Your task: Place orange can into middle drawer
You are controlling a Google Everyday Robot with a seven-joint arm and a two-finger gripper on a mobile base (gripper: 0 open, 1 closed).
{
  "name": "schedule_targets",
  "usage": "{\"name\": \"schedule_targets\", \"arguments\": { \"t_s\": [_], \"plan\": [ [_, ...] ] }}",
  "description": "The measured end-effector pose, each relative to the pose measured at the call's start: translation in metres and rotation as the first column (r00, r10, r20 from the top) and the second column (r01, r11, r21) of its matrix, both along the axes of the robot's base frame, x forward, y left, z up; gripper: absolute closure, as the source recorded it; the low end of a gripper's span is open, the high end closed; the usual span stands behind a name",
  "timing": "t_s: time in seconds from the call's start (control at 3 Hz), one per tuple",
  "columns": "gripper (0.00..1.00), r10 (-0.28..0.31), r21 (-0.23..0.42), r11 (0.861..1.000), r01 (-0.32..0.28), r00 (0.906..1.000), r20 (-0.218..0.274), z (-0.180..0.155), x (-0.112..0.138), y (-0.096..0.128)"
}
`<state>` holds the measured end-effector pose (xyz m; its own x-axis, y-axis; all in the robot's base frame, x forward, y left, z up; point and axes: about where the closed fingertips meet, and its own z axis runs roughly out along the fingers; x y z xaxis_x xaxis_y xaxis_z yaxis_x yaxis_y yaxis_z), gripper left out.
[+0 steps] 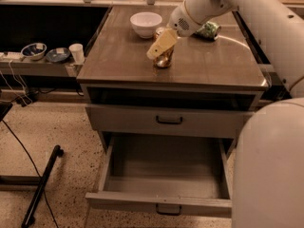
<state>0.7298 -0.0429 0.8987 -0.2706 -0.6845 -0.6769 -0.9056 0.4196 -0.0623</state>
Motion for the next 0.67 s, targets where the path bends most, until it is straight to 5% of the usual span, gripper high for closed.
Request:
{"name": "schedule_targets", "arguments": {
  "t_s": [0.67],
  "plan": [
    [0.66, 0.050, 0.036, 0.998, -0.049, 0.9982, -0.033, -0.0070, 0.0017, 0.0216]
  ]
}}
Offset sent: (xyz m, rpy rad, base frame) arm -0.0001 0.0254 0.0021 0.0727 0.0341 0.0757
